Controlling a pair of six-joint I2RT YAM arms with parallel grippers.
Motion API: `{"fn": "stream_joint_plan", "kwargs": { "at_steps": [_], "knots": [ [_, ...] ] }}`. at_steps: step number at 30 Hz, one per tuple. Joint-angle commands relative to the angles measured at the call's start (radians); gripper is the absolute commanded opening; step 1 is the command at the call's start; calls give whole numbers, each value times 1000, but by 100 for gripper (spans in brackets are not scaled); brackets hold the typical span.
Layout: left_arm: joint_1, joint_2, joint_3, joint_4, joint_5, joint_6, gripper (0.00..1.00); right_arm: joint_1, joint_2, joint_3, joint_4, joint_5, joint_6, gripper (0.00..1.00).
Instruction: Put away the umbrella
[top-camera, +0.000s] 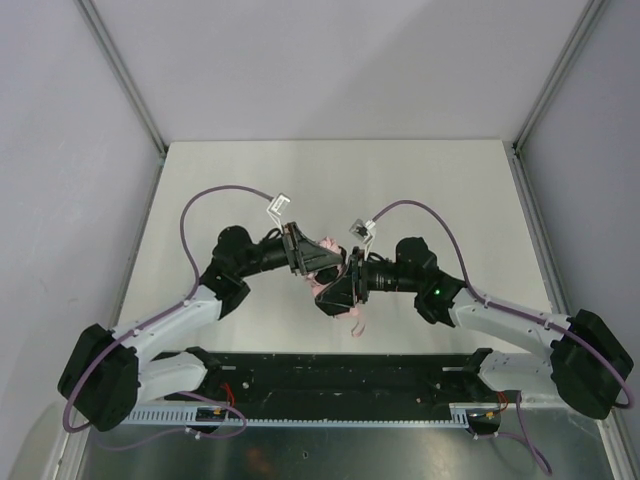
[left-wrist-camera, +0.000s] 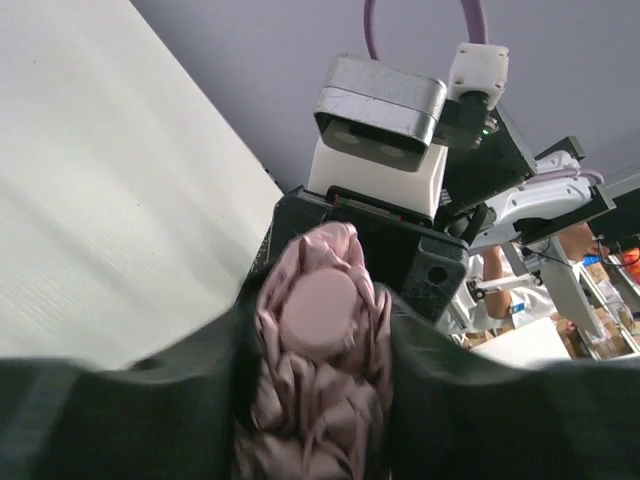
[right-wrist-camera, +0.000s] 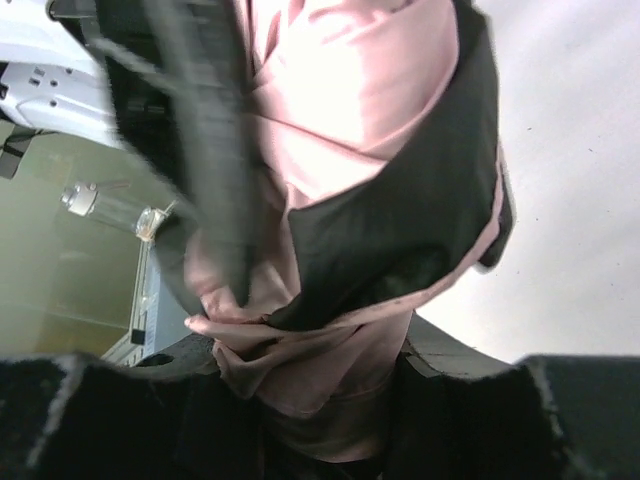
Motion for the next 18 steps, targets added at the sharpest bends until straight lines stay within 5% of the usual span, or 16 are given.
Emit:
{"fn": "stream_joint_plan", "kwargs": {
  "at_steps": [1, 3, 5, 12, 18],
  "knots": [
    [69, -52, 30, 74, 82, -32, 73, -13, -45, -1, 80, 98, 38, 17],
    [117, -74, 25, 74, 96, -30, 93, -21, -46, -1, 82, 101, 45, 15],
    [177, -89, 30, 68, 121, -32, 98, -35, -44, 0, 80, 101, 57, 14],
    [404, -88, 35, -21, 187, -28, 99, -192, -23, 0, 21, 145, 127, 18],
    [425, -27, 39, -28, 237, 11, 100, -530, 45, 11, -86, 236, 182, 24]
  ]
}}
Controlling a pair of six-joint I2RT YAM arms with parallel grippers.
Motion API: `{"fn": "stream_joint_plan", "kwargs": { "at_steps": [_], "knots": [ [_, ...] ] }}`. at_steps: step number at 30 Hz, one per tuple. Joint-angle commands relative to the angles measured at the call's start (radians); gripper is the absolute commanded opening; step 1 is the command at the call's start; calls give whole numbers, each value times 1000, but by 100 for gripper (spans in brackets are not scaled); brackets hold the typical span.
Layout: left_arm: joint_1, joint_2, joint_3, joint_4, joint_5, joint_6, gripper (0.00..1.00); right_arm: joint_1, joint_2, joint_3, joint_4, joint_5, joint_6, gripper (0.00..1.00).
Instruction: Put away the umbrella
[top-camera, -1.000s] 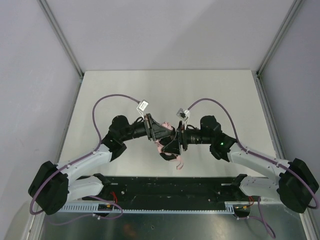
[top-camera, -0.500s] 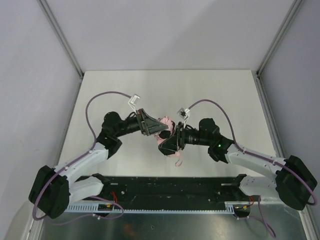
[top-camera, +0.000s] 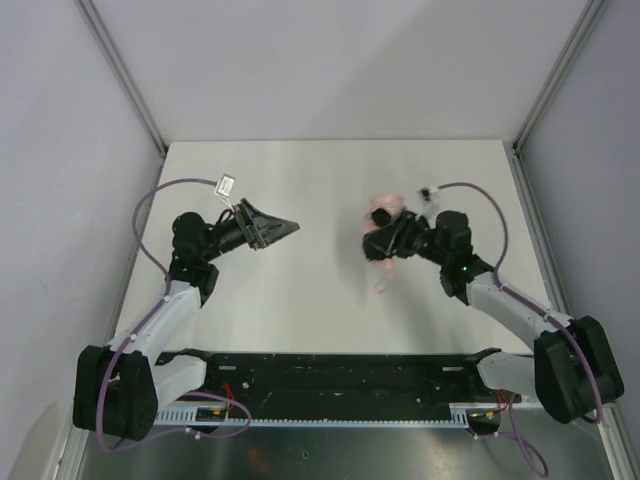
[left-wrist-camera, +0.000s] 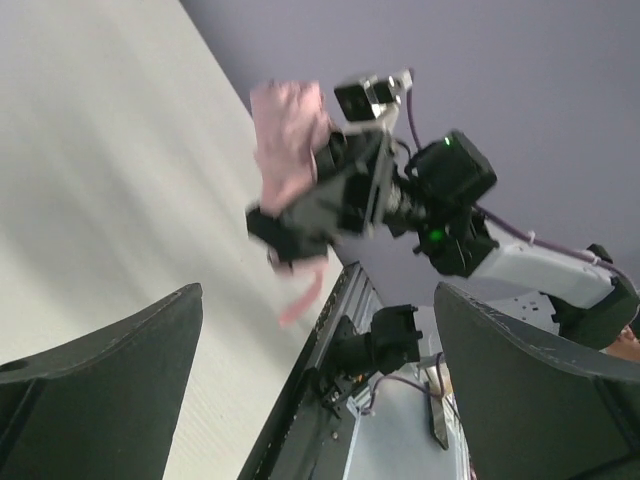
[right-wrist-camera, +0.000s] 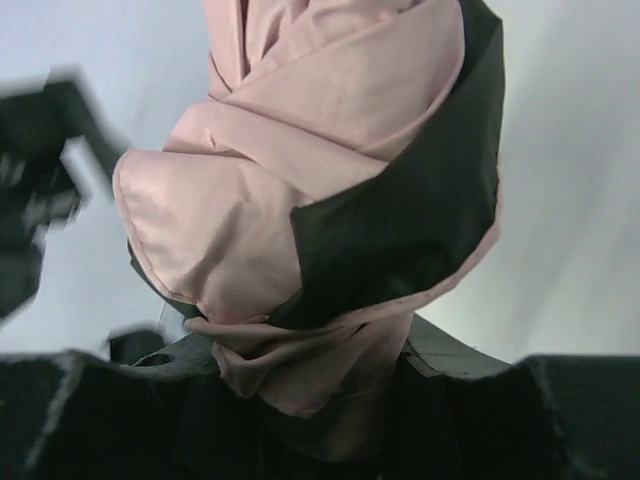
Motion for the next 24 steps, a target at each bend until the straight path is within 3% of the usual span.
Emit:
{"fn": "stream_joint_plan", "kwargs": {
  "at_steps": [1, 5, 10, 15, 24],
  "knots": [
    [6, 36, 45, -10, 81, 51, 99, -246, 70, 31, -6, 89, 72, 24],
    [-5, 85, 71, -12, 113, 87, 99, -438, 211, 95, 31, 122, 85, 24],
    [-20, 148, 83, -12, 135, 132, 99, -511, 416, 249, 58, 63, 19, 24],
    [-19, 183, 86, -12, 132, 162, 99, -416, 650, 468, 74, -62, -39, 25],
    [15, 163, 67, -12, 149, 181, 99, -136, 985, 696, 276, -270, 92, 25]
  ]
}}
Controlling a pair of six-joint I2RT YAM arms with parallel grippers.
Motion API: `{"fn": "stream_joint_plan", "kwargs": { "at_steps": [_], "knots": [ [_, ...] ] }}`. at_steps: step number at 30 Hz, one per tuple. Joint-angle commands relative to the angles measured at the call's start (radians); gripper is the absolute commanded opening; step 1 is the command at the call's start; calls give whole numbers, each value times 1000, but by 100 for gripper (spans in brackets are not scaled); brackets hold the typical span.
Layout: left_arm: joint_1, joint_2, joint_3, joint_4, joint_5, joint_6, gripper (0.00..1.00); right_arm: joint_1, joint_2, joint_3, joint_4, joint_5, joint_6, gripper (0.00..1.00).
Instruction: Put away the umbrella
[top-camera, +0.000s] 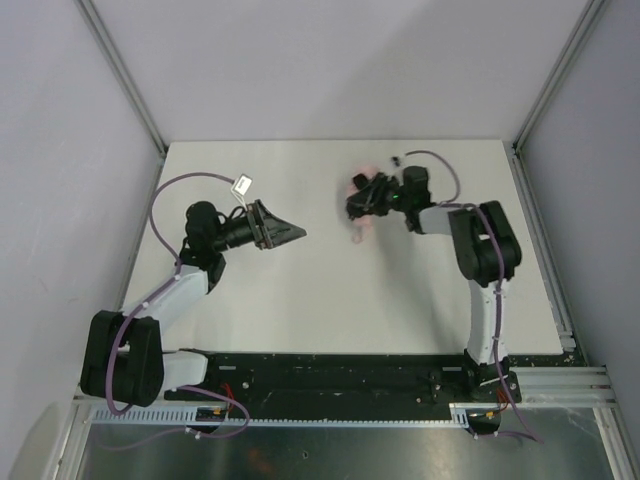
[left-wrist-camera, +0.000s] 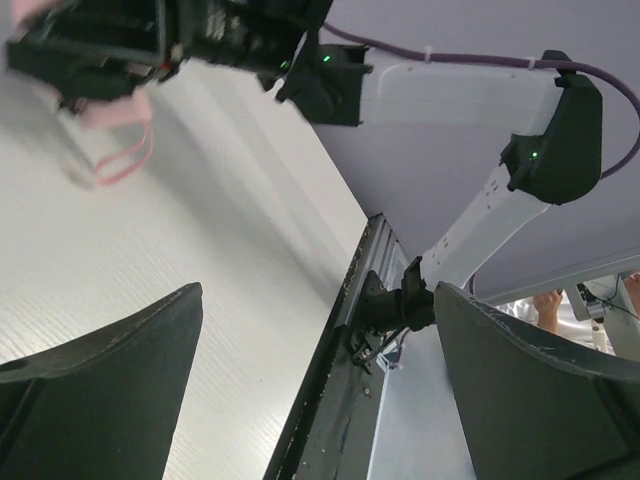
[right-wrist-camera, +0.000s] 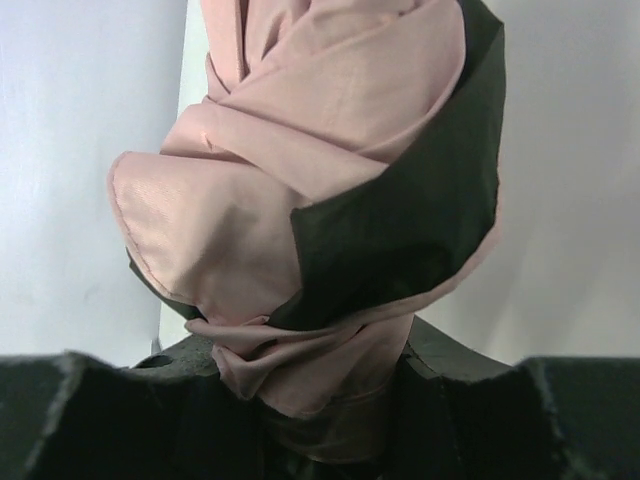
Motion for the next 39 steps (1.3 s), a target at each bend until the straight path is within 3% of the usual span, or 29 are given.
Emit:
{"fn": "stream_joint_plan", "kwargs": {
  "at_steps": [1, 4, 9, 16, 19, 24, 28, 39],
  "knots": [
    [24, -31, 17, 21, 33, 43, 99, 145, 78, 72, 141, -179, 55, 25],
    [44, -46, 24, 21, 42, 52, 99, 239, 95, 75, 84, -263, 31, 25],
    [92, -52, 34, 21, 49, 51, 99, 410, 28, 0, -210, -270, -140, 28],
    [113, -54, 24, 20, 55, 46, 99, 586, -89, -287, -138, -199, -42, 31],
    [113, -58, 22, 20, 54, 46, 99, 636, -117, -332, -142, -139, -39, 39],
    [114, -74, 6, 20, 48, 46, 99, 663, -157, -351, -184, -23, -49, 61],
    [113, -101, -20, 20, 42, 40, 99, 649, -212, -359, -248, 56, -77, 73],
    [107, -212, -85, 20, 13, 13, 99, 579, -405, -360, -539, 204, -201, 83]
  ]
}}
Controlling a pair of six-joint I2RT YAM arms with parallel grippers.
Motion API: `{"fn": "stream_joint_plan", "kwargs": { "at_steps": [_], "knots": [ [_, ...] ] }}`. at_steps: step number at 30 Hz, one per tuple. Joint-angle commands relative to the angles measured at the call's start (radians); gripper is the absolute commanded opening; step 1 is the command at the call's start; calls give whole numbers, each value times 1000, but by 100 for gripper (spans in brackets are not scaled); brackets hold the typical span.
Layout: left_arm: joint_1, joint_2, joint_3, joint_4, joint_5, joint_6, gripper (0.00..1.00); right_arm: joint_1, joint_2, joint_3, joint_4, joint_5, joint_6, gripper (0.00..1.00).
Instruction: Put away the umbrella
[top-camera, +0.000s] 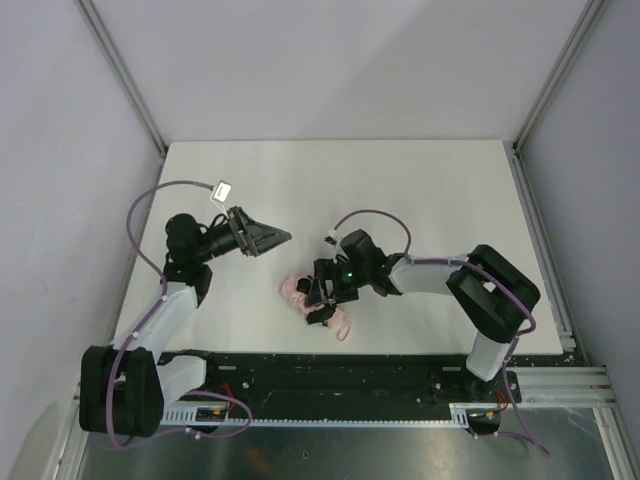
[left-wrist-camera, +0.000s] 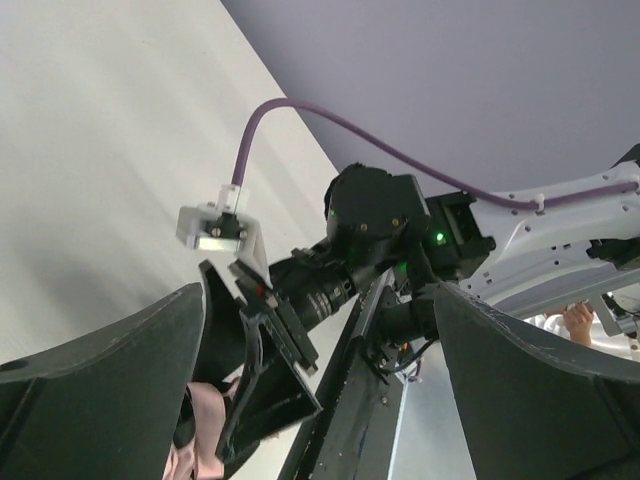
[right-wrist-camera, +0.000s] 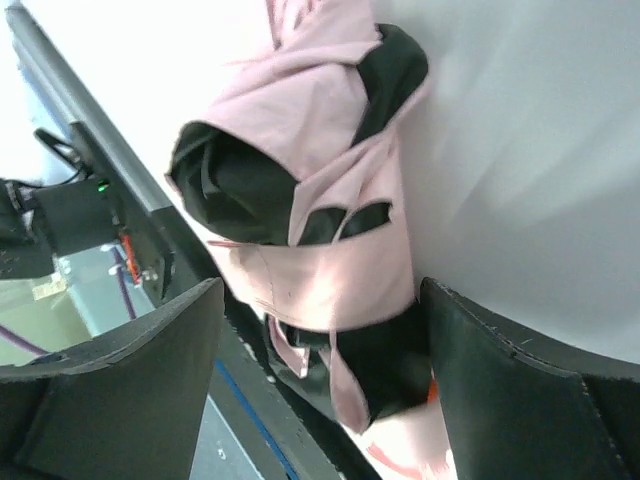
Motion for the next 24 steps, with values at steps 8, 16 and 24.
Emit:
{"fn": "stream_joint_plan", "kwargs": {
  "at_steps": [8, 16, 24],
  "knots": [
    [-11, -218, -22, 26, -87, -40, 99, -82, -450, -17, -476, 394, -178, 86],
    [-28, -454, 26, 26, -181, -29, 99, -175, -928, -17, -700, 738, -218, 87],
    [-34, -590, 153, 26, -219, 2, 99, -217, -1384, -3, -668, 884, -375, 99]
  ]
}}
